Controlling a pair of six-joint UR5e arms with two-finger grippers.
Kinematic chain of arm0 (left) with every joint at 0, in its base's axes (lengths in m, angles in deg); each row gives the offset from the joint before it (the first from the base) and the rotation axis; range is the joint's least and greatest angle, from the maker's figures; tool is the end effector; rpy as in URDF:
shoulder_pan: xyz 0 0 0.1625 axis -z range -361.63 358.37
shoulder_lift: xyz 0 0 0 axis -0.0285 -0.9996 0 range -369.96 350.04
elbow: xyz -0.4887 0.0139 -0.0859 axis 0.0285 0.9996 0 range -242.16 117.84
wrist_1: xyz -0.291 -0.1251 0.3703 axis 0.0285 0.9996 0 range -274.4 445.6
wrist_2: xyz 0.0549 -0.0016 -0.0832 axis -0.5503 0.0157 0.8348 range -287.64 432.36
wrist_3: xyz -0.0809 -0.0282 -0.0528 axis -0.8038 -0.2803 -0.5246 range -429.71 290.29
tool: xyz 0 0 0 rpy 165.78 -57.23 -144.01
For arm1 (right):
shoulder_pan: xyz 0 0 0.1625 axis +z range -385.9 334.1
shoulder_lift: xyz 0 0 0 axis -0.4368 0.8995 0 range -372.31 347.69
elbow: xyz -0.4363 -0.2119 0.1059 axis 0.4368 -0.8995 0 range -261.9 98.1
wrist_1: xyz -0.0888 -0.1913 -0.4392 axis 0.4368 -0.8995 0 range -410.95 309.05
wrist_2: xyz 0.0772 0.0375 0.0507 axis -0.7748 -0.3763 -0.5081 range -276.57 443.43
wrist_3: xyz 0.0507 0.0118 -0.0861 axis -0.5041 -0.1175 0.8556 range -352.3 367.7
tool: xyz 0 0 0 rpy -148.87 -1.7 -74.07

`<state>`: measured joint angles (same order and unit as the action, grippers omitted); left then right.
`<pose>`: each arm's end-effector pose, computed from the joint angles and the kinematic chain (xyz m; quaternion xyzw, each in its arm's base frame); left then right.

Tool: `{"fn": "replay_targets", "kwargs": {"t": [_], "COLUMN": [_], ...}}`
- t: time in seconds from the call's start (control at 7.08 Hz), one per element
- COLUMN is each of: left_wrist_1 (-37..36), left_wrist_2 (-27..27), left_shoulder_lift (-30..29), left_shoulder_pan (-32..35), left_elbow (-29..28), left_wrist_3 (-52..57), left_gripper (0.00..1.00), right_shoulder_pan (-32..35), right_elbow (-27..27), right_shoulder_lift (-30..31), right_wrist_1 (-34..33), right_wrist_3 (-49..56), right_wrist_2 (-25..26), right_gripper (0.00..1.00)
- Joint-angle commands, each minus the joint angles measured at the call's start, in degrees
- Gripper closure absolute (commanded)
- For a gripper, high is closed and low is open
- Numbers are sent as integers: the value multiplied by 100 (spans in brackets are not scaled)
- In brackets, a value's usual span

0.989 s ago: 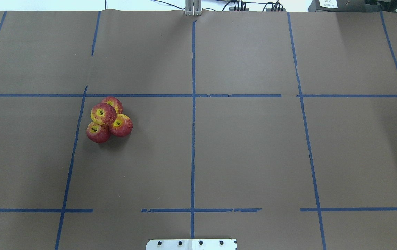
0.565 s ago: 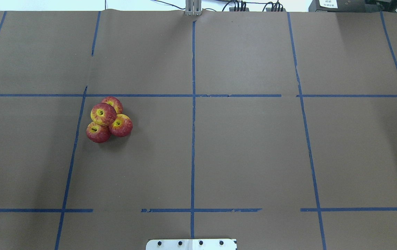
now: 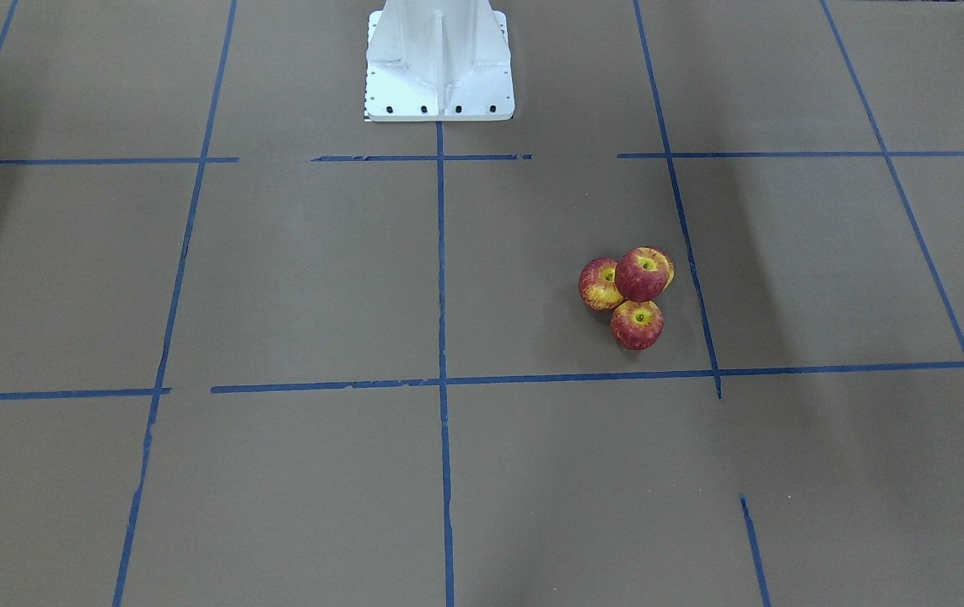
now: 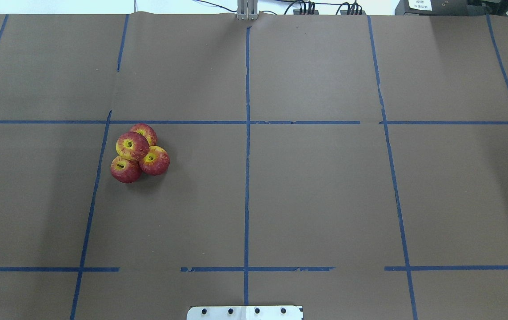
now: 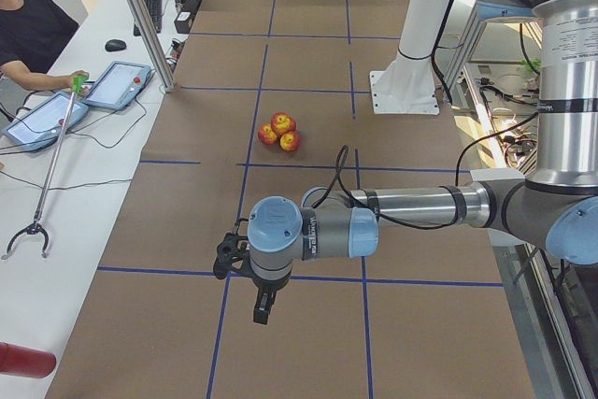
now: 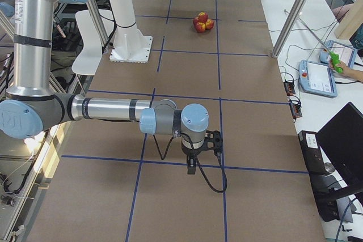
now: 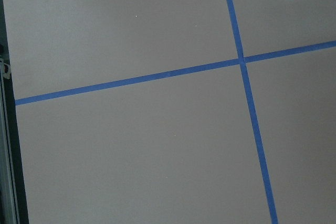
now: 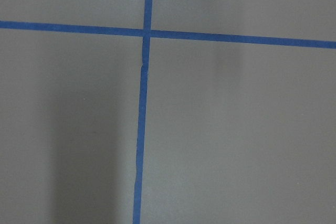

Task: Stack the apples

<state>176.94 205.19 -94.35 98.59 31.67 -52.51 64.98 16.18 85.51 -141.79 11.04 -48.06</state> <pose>-0.1561 -0.4992 0.7458 0.0830 0.3556 0.0553 0.9293 0.0744 -0.4988 0.7286 0.0083 -0.3541 -0.0182 0.9350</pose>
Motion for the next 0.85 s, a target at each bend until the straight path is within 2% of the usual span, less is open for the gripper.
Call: {"fn": "replay_targets", "kwargs": {"t": [0.0, 0.28, 0.42, 0.71], "left_wrist_1": [24, 198, 409, 376], "left_wrist_2": [-38, 23, -20, -47], "left_shoulder_lift": [133, 466, 467, 458], "left_shoulder_pan": [6, 6, 6, 6], "left_elbow": [92, 101, 205, 381], "left_wrist_3": [46, 55, 46, 46], "left_gripper": [0, 0, 0, 0], "right_shoulder_pan": [0, 0, 0, 0], "right_elbow": [-9, 0, 0, 0], "right_shoulder_lift": [0, 0, 0, 0], "right_wrist_1": [-3, -3, -3, 5], "right_wrist_3": [0, 0, 0, 0], "right_wrist_2": [0, 0, 0, 0], "right_gripper": [0, 0, 0, 0]}}
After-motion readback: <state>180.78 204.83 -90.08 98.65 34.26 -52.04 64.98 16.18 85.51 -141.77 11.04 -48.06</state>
